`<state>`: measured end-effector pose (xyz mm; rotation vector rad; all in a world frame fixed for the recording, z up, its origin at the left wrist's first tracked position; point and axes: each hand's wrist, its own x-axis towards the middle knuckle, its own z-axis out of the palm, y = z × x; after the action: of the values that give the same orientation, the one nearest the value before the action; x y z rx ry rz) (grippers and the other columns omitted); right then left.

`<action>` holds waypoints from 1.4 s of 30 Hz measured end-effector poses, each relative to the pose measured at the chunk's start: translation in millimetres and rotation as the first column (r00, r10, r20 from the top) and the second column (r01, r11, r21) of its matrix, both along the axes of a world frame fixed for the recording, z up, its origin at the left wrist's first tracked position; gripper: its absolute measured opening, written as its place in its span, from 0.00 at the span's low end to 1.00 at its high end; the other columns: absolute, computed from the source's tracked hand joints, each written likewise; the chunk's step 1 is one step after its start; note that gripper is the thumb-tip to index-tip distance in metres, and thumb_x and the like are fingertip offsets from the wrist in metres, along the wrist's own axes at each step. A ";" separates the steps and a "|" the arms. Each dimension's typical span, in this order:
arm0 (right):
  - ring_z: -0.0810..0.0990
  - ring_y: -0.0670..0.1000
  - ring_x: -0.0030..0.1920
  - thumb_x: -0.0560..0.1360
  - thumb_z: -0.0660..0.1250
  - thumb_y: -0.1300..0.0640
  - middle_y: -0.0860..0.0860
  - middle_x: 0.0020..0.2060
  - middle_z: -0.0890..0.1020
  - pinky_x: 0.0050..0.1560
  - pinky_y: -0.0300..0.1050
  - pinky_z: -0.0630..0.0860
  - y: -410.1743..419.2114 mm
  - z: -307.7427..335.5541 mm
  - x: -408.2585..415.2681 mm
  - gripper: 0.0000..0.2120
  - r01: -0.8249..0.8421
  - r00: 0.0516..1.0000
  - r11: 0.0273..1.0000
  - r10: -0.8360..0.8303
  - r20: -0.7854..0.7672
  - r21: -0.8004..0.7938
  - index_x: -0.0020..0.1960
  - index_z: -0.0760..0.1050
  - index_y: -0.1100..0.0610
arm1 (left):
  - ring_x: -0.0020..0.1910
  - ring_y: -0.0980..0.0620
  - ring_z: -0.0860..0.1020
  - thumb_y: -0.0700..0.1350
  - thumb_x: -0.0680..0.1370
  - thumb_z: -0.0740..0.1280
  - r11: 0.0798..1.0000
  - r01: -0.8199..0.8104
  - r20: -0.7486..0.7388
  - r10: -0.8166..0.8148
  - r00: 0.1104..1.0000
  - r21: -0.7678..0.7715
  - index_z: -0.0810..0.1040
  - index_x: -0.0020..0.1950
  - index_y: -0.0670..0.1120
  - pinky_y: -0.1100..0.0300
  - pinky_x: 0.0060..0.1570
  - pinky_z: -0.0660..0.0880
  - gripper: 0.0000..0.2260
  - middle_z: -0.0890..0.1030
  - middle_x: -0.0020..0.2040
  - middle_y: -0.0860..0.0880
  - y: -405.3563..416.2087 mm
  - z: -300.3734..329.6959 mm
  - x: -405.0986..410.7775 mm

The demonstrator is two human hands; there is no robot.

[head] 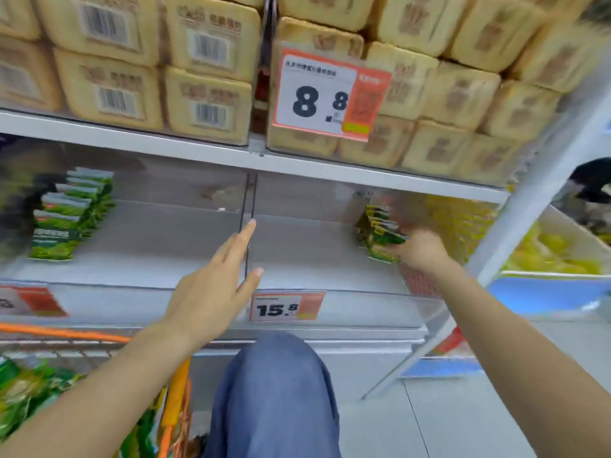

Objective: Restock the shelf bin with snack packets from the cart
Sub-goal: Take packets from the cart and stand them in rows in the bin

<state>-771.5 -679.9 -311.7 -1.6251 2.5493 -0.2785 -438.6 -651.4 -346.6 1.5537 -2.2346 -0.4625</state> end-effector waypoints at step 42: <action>0.79 0.43 0.46 0.75 0.58 0.40 0.41 0.40 0.82 0.50 0.42 0.74 91.0 -23.1 285.1 0.18 -0.556 0.429 0.668 0.741 0.517 -0.495 0.42 0.80 0.50 | 0.34 0.51 0.75 0.48 0.75 0.72 0.948 0.099 -0.708 0.155 0.689 0.304 0.74 0.41 0.51 0.58 0.38 0.70 0.07 0.78 0.34 0.49 77.2 17.9 154.3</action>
<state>-486.3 -588.9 -334.8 -1.9572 1.2153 -0.9395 -284.3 -574.3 -328.8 1.2103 -1.5437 -1.2454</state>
